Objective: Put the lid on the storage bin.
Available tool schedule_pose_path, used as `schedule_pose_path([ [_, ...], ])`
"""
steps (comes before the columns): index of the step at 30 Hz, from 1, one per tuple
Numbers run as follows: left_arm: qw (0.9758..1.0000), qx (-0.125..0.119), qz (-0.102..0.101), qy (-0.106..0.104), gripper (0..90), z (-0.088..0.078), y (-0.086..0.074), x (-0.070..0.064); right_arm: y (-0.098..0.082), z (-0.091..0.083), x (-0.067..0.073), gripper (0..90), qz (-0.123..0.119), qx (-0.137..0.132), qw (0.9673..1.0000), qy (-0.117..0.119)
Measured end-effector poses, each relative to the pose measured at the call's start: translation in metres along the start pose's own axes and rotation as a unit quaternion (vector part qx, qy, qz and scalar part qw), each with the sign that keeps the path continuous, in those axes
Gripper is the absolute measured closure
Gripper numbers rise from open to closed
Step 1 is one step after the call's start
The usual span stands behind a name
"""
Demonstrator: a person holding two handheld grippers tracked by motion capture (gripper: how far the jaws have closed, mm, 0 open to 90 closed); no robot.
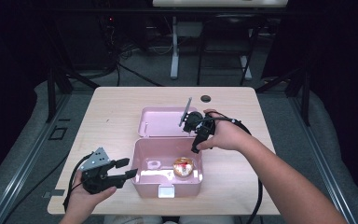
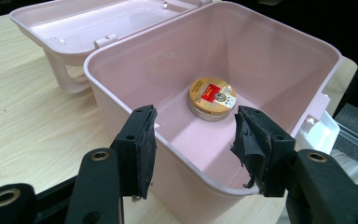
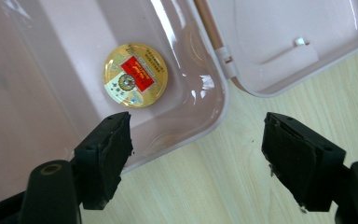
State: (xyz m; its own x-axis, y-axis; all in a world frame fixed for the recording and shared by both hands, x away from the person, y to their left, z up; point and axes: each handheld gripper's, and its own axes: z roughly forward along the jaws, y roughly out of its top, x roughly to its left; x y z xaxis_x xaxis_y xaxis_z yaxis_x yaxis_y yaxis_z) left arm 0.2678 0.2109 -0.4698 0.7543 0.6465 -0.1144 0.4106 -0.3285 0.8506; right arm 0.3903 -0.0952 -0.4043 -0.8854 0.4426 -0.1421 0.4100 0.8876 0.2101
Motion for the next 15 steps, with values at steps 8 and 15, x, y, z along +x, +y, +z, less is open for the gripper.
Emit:
schedule_pose_path([
  [8,1.0,0.0,0.001,0.001,47.8,0.0,0.0,0.001,-0.001,0.012,-0.012,24.9,0.045,0.0,0.999,-0.003],
  [15,1.0,0.0,0.001,0.001,47.8,-0.001,0.0,0.001,0.0,0.011,-0.018,25.5,0.062,-0.014,0.998,-0.007],
])
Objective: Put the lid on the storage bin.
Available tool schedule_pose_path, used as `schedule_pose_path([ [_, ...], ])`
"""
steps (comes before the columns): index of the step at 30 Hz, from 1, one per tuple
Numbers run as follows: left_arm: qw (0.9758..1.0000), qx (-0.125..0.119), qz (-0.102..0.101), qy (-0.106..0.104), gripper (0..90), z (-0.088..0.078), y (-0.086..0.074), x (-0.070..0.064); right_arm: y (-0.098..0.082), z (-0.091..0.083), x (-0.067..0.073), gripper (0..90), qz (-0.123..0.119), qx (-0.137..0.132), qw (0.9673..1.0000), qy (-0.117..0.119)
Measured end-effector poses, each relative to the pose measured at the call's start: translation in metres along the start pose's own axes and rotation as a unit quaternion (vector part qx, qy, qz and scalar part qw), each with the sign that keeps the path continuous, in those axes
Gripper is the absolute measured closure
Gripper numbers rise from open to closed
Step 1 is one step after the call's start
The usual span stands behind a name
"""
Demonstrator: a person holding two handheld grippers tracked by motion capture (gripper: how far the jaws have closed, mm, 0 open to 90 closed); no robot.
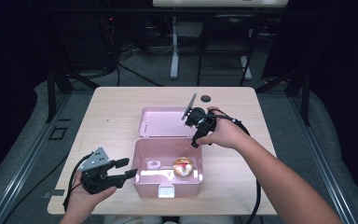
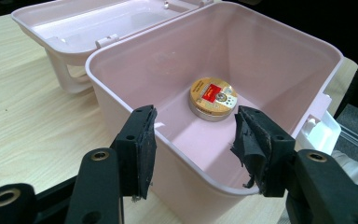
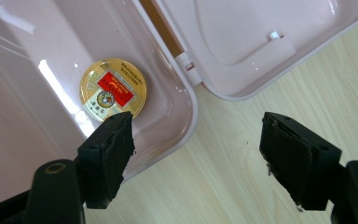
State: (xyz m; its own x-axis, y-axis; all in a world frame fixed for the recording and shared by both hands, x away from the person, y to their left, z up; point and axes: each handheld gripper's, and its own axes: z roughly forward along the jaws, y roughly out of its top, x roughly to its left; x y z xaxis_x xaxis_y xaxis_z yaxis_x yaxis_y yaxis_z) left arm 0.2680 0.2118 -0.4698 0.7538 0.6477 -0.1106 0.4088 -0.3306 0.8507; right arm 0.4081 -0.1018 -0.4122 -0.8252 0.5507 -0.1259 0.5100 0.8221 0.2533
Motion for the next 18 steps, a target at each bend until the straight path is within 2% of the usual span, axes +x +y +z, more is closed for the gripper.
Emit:
schedule_pose_path([
  [3,1.0,-0.002,-0.002,-0.001,47.8,0.0,0.0,-0.001,0.003,0.0,-0.004,26.3,0.01,-0.006,0.9999,-0.005],
  [12,1.0,-0.001,-0.002,-0.001,47.8,0.001,0.0,-0.001,0.008,0.003,-0.007,30.9,0.012,-0.022,0.9997,-0.006],
  [17,1.0,-0.002,-0.002,-0.002,47.8,0.0,0.0,-0.001,0.012,0.004,-0.011,35.4,0.032,-0.025,0.9991,-0.012],
  [18,1.0,-0.002,-0.002,-0.002,47.8,0.0,0.0,-0.001,0.013,0.004,-0.012,35.3,0.043,-0.024,0.9987,-0.014],
])
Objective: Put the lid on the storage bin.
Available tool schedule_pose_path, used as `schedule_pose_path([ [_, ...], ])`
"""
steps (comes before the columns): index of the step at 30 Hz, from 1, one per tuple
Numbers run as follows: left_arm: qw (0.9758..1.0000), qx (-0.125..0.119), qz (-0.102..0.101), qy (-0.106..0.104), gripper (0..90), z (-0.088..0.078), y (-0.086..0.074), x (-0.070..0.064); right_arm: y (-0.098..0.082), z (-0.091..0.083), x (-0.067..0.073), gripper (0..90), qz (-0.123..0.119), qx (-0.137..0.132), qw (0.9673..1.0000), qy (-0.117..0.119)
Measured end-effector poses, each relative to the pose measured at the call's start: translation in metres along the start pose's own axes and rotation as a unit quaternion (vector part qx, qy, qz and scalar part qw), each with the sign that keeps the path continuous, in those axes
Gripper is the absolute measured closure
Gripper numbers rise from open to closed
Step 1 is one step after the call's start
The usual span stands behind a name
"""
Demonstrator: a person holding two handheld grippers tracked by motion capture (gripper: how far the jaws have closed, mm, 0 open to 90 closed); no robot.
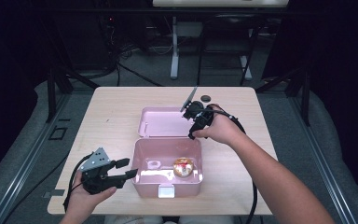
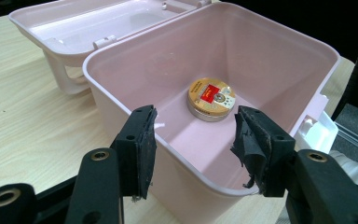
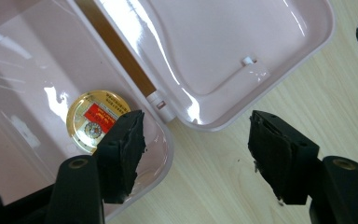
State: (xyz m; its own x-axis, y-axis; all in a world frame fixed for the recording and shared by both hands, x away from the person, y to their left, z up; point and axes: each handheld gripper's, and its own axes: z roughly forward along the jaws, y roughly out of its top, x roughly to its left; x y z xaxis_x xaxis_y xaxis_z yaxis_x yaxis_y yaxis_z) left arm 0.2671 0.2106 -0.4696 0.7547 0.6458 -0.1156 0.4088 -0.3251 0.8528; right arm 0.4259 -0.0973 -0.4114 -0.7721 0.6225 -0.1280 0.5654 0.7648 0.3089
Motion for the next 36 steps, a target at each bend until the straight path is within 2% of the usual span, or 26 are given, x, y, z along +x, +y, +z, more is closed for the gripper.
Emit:
schedule_pose_path([
  [8,1.0,0.001,0.003,0.001,47.8,0.0,0.0,-0.001,0.006,0.002,-0.005,37.5,0.033,-0.008,0.9994,0.007],
  [12,1.0,-0.001,0.003,0.001,47.9,0.0,0.0,0.0,0.01,0.005,-0.008,39.7,0.061,-0.018,0.9979,0.011],
  [14,1.0,0.002,0.004,0.002,48.0,-0.001,0.001,0.0,0.01,0.006,-0.009,39.8,0.066,-0.019,0.9975,0.011],
  [15,1.0,0.001,0.004,0.001,48.0,-0.001,0.001,0.0,0.012,0.008,-0.01,40.3,0.078,-0.027,0.9965,0.01],
  [19,1.0,0.0,0.004,0.0,48.0,0.0,0.001,0.0,0.014,0.008,-0.012,44.8,0.091,-0.044,0.9948,0.015],
  [20,1.0,0.0,0.005,0.0,48.1,0.0,0.001,0.0,0.015,0.009,-0.014,45.4,0.098,-0.048,0.9939,0.008],
  [22,1.0,0.0,0.005,0.0,48.2,0.0,0.001,0.0,0.016,0.01,-0.015,45.4,0.1,-0.049,0.9937,0.006],
  [26,1.0,0.0,0.005,-0.001,48.2,0.0,0.002,-0.001,0.02,0.014,-0.021,47.9,0.127,-0.053,0.9904,0.005],
  [36,0.9999,0.005,0.008,0.004,48.2,0.001,0.001,0.0,0.023,0.025,-0.035,50.3,0.162,-0.053,0.9854,-0.006],
])
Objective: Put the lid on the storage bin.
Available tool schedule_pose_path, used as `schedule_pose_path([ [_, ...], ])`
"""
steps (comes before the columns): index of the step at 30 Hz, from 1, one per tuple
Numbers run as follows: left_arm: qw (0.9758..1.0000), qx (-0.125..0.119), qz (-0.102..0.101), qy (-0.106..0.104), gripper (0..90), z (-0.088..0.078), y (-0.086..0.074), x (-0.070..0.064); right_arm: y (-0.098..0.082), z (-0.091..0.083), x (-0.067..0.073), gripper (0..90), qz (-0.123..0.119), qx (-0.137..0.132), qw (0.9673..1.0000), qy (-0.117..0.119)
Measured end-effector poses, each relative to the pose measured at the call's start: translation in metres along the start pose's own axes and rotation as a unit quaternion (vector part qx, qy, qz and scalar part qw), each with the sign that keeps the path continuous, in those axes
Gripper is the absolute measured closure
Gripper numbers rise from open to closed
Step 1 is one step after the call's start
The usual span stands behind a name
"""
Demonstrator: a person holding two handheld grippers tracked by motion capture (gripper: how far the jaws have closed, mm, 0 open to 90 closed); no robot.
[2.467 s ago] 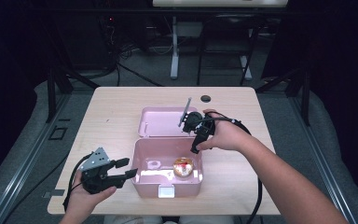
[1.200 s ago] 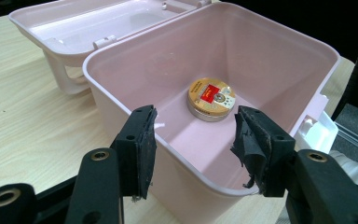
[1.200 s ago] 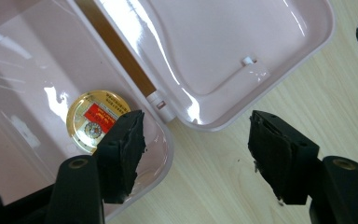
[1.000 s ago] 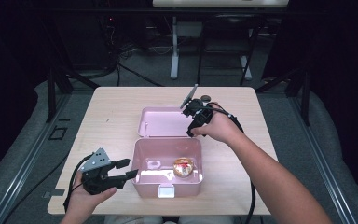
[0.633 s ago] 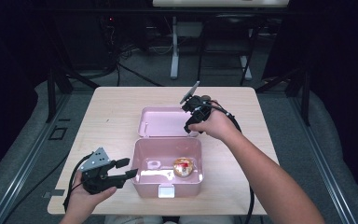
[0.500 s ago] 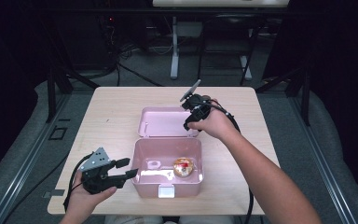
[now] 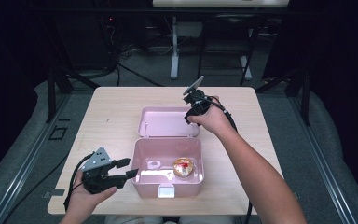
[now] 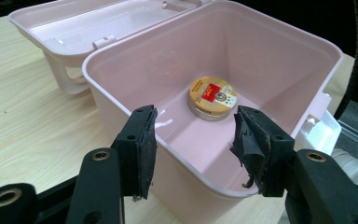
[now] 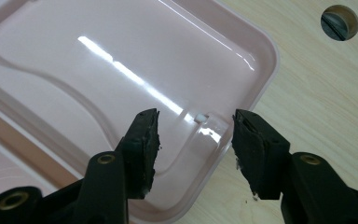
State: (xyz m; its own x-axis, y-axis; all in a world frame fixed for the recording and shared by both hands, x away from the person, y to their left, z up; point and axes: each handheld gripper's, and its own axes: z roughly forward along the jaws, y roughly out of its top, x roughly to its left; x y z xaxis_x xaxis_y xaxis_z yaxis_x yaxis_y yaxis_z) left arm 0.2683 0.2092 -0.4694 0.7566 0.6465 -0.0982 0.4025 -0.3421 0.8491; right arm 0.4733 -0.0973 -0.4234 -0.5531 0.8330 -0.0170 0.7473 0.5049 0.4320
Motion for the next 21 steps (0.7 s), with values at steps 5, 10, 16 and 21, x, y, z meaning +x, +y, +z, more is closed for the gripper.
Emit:
schedule_pose_path([
  [5,1.0,0.003,-0.005,0.004,48.0,0.001,-0.001,0.0,0.0,0.004,-0.006,51.7,0.02,-0.012,0.9997,0.005],
  [10,0.9999,0.006,-0.007,0.01,48.0,0.002,-0.001,0.0,0.0,0.008,-0.01,51.7,0.03,-0.018,0.9994,0.005],
  [16,0.9997,0.016,-0.005,0.02,48.4,0.005,-0.003,0.001,0.001,0.01,-0.013,51.7,0.04,-0.032,0.9987,0.005],
  [21,0.9995,0.022,-0.007,0.022,49.6,0.007,-0.004,0.001,0.002,0.011,-0.015,51.5,0.044,-0.035,0.9984,0.002],
])
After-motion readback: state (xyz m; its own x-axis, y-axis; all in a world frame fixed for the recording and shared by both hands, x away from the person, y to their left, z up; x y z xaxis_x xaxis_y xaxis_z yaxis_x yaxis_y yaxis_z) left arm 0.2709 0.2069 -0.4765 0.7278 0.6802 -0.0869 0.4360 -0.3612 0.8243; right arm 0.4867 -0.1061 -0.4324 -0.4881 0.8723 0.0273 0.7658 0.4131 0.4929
